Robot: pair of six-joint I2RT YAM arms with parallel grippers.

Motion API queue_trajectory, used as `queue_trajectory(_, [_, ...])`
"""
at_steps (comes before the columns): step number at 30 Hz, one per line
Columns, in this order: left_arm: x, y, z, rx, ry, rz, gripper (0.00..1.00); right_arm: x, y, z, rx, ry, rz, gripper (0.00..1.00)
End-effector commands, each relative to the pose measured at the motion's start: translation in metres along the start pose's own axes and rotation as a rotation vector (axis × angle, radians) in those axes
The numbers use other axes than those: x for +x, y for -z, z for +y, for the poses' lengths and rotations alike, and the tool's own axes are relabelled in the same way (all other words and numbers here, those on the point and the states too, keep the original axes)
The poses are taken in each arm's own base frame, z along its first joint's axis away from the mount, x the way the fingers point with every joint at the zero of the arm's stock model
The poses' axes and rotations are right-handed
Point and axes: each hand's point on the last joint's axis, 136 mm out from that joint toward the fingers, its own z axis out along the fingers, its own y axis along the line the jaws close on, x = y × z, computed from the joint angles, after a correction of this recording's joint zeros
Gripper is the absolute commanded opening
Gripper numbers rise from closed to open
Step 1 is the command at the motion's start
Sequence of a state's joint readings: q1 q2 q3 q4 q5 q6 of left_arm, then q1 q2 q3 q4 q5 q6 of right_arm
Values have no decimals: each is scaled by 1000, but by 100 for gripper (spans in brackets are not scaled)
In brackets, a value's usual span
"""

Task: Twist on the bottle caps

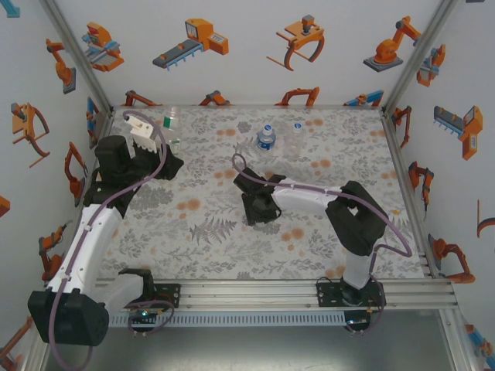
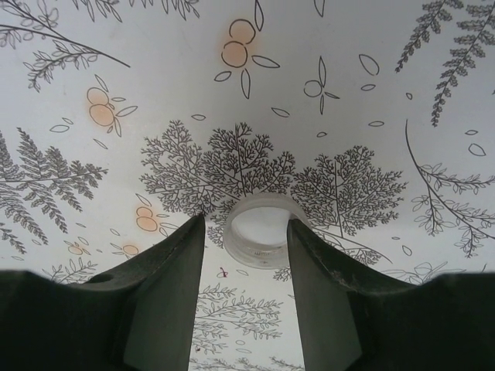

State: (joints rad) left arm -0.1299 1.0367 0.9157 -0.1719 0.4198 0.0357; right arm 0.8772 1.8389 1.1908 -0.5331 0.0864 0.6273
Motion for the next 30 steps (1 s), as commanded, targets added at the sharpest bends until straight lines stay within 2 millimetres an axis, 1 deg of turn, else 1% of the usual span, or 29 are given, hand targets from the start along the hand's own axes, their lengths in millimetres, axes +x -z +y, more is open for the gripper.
queue_trajectory(1, [-7,1,-2,18,4,-24,2,-11,22,0,-39,-5,-57,46])
queue_trajectory(4, [-7,0,-2,21,7,-22,2,-16,33,-3,-59,-27,-82,47])
queue_trajectory(6, [-7,0,-2,22,8,-22,2,-15,35,-7,-71,-47,-86,48])
queue_trajectory(12, [-6,-1,-2,23,10,-20,2,-8,27,-11,-129,-107,-68,51])
queue_trajectory(17, [-6,-2,-2,27,13,-18,2,-6,21,-10,-134,-113,-58,50])
queue_trajectory(24, [-5,-2,-1,25,14,-15,2,-8,22,-8,-140,-110,-64,50])
queue_trajectory(30, [-6,-1,-2,24,12,-17,2,-7,18,-8,-142,-110,-55,49])
